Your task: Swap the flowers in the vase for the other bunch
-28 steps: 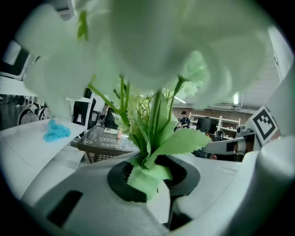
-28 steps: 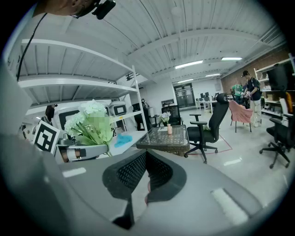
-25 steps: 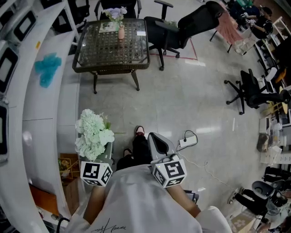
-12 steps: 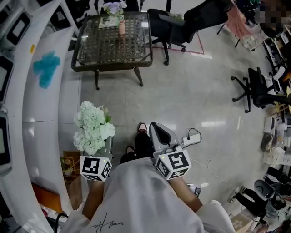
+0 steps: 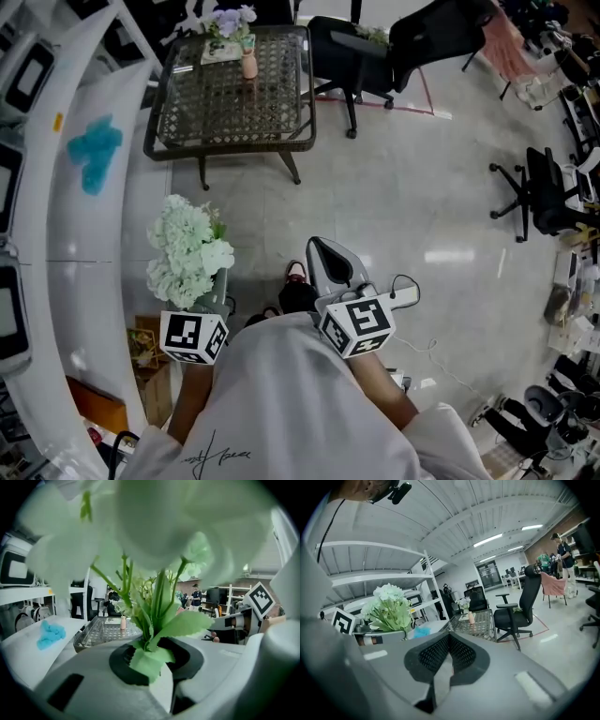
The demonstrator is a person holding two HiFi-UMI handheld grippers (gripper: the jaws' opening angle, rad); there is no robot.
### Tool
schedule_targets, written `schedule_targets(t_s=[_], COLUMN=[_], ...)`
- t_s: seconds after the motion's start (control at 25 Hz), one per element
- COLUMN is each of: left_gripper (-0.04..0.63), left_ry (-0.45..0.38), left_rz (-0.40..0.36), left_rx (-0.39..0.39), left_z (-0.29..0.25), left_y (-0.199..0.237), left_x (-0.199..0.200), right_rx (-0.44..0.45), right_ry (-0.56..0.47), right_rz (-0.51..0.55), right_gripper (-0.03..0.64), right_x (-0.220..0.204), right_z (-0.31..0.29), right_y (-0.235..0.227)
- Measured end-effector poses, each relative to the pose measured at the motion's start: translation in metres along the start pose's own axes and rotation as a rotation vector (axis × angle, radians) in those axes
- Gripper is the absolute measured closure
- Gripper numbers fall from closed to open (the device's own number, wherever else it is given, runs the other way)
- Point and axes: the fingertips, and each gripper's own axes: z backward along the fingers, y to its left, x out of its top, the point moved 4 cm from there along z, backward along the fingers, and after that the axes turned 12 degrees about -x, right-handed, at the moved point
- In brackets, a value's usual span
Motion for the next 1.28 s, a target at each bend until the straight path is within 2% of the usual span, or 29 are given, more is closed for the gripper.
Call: schedule_targets(t_s=[0.24,0.68,1.28], left_gripper=[0.529,0.529,0.529], left_ry=[0.005,-0.001,-0.022], left_rz=[-0.060,-0.029,-0.011], left_rx=[0.008,0.038,0.005], left_z=[-0.042,-0.069,-0.135], left_y=[-0.016,-0.006,0.064], left_x=[0.015,0.023,0.043], right_rx=[0.030,0.046,0.027], right_ry=[-0.002,0.013,0.000], right_rz=[-0.008,-0.005,0.031], right_gripper=[0.609,0.609,0.609], right_x=[0.012,0.020,0.055], right_z=[-0.019,-0.041,-0.118], right_y=[-0.033,-0.057,-0.071])
